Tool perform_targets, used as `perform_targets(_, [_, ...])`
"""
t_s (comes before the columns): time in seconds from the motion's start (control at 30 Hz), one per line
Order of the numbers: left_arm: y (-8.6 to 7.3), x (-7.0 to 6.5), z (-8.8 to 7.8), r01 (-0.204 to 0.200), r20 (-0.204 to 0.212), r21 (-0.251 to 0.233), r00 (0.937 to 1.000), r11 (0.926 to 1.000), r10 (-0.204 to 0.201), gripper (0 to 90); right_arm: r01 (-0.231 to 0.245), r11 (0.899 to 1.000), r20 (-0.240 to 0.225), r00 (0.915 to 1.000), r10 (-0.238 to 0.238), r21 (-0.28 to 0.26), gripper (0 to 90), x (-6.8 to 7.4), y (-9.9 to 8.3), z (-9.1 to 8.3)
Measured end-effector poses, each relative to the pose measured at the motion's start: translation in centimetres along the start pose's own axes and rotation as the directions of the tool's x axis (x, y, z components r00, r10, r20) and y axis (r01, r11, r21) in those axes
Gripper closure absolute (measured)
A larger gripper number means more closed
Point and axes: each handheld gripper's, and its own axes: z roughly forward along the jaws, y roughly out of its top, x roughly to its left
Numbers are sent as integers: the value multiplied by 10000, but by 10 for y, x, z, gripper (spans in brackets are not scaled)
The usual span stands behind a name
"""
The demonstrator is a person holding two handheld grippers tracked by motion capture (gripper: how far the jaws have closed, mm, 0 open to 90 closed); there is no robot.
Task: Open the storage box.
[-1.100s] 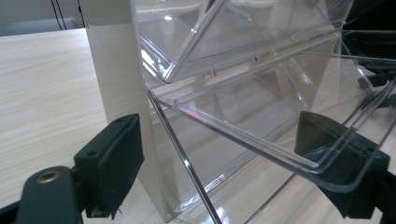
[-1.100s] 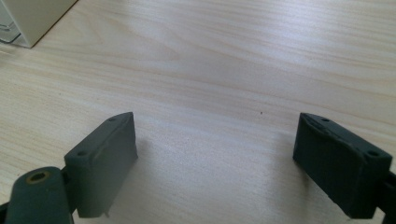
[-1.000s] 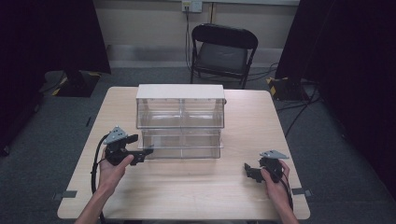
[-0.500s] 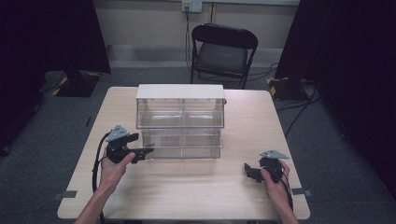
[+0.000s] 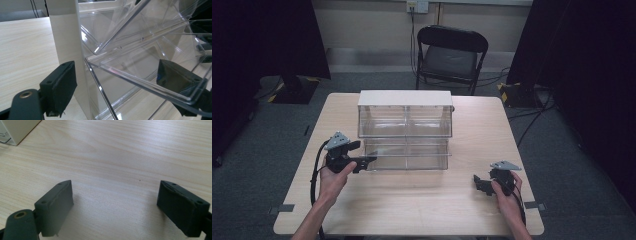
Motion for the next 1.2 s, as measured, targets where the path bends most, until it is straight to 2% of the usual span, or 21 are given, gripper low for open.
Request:
perform_targets(0.17, [1, 1, 0, 176, 21, -190, 9998, 9997, -176, 163, -2, 10000, 0, 10000, 2, 0, 128, 0, 0, 0])
perform_targets(0.33, [3, 1, 0, 54, 27, -136, 10000, 9999, -54, 160, 0, 10000, 0, 10000, 0, 0, 129, 0, 0, 0])
perform_targets(0.73, [4, 0, 3, 145, 137, -179, 9998, 9997, -143, 157, 0, 10000, 1, 10000, 0, 0, 128, 0, 0, 0])
perform_targets(0.8, [5, 0, 3, 53, 105, -169, 9999, 9998, -51, 157, 1, 10000, 0, 10000, -1, 1, 128, 0, 0, 0])
perform_targets(1.2, [5, 1, 7, 151, 79, -215, 9999, 9997, -149, 155, 3, 10000, 0, 10000, -3, -2, 129, 0, 0, 0])
